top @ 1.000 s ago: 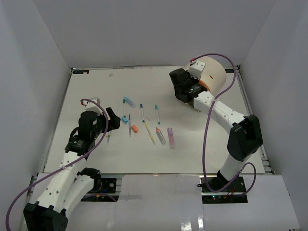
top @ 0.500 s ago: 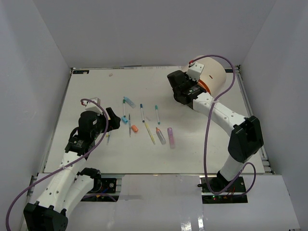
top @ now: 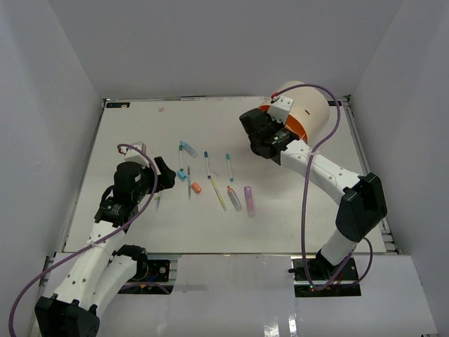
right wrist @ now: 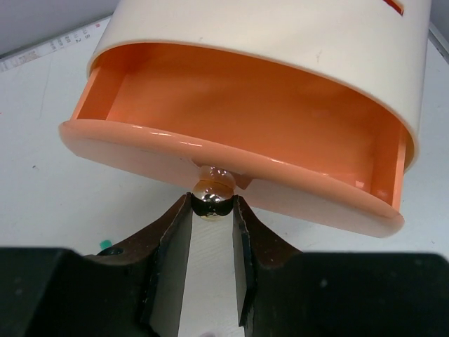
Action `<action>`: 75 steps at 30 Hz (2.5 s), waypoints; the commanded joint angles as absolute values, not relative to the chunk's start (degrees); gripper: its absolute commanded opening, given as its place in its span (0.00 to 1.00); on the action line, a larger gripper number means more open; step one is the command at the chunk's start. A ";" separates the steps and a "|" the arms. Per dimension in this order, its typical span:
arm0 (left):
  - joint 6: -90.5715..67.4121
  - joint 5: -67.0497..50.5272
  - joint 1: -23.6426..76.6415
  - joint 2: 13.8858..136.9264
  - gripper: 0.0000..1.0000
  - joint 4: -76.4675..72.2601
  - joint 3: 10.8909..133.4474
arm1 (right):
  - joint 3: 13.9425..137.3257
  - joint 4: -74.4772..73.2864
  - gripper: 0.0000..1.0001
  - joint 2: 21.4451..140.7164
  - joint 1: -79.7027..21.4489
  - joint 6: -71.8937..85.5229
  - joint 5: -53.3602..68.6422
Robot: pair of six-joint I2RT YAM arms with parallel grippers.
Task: Sort the stationery into containers
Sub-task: Open the drawer in the storage box, then pick up the pen from the center of the board.
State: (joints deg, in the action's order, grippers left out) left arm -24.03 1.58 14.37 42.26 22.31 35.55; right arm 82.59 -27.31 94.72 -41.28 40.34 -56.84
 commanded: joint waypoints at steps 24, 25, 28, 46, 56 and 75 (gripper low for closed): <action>-24.08 0.18 13.80 42.36 0.98 22.32 35.33 | 80.07 -25.32 0.71 85.44 -48.33 33.42 -53.00; -24.08 0.18 13.80 42.36 0.98 22.24 35.42 | 79.63 -22.70 0.72 84.91 -48.95 28.70 -51.52; -23.99 0.17 13.80 42.54 0.98 22.24 35.42 | 78.23 -20.66 0.72 83.24 -50.71 23.48 -43.99; -23.82 1.05 13.45 42.80 0.98 22.41 35.42 | 80.85 -19.86 0.58 101.49 -46.67 13.10 -21.45; -23.82 0.79 13.01 43.50 0.98 22.41 35.59 | 83.93 -18.81 0.54 111.79 -44.91 13.01 -16.08; -23.91 0.35 12.39 43.86 0.98 22.33 35.60 | 87.10 -17.75 0.32 120.23 -43.24 13.36 -15.47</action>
